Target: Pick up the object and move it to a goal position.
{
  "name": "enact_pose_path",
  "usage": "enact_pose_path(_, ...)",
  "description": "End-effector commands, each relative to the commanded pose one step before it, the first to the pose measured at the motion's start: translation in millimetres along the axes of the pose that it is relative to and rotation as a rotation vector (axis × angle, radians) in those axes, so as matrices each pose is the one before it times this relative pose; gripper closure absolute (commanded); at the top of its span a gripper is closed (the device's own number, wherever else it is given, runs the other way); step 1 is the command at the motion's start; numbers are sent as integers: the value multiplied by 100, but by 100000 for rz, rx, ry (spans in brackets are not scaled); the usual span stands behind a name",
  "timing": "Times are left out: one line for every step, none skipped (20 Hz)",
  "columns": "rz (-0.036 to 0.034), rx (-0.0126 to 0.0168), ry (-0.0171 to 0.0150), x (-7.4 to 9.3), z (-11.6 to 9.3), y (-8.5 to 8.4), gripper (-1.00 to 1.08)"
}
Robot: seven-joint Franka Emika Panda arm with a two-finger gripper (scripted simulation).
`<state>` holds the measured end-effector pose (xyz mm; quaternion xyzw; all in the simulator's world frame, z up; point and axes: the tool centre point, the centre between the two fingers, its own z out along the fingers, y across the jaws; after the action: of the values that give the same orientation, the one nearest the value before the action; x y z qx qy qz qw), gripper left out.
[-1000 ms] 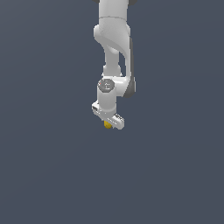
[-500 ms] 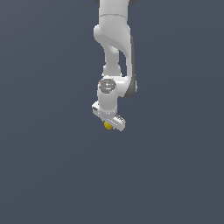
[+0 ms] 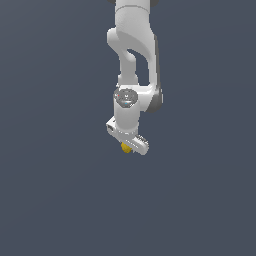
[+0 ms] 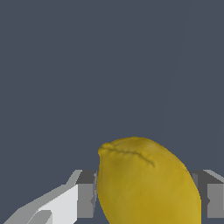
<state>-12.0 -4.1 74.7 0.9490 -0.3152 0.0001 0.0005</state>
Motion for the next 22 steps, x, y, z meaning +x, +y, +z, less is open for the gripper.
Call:
enact_pose_path(12, 19, 91, 968, -1292, -1334, 108)
enact_pose_path(0, 0, 0, 395, -502, -546, 108)
enact_pose_path(0, 0, 0, 386, -488, -532, 108)
enact_pose_path(0, 0, 0, 377, -475, -519, 108)
enact_pose_path(0, 0, 0, 369, -462, -507, 108)
enact_pose_path(0, 0, 0, 361, -449, -495, 108)
enact_pose_path(0, 0, 0, 353, -437, -483, 108)
enact_pose_path(0, 0, 0, 345, -425, -472, 108)
enact_pose_path(0, 0, 0, 337, -414, -461, 108)
enact_pose_path(0, 0, 0, 330, -403, -450, 108)
enact_pose_path(0, 0, 0, 323, -392, -440, 108)
enact_pose_path(0, 0, 0, 315, -381, -429, 108)
enact_pose_path(0, 0, 0, 308, -371, -419, 108)
enact_pose_path(0, 0, 0, 302, -360, -409, 108)
enact_pose_path(0, 0, 0, 295, -350, -399, 108)
enact_pose_path(0, 0, 0, 288, -340, -389, 108)
enact_pose_path(0, 0, 0, 281, -331, -379, 108)
enact_pose_path(26, 1, -64, 296, -286, -355, 108)
enact_pose_path(0, 0, 0, 268, -311, -360, 108)
enact_pose_path(0, 0, 0, 262, -302, -350, 108)
enact_pose_path(0, 0, 0, 253, -290, -338, 108)
enact_pose_path(0, 0, 0, 236, -268, -315, 108)
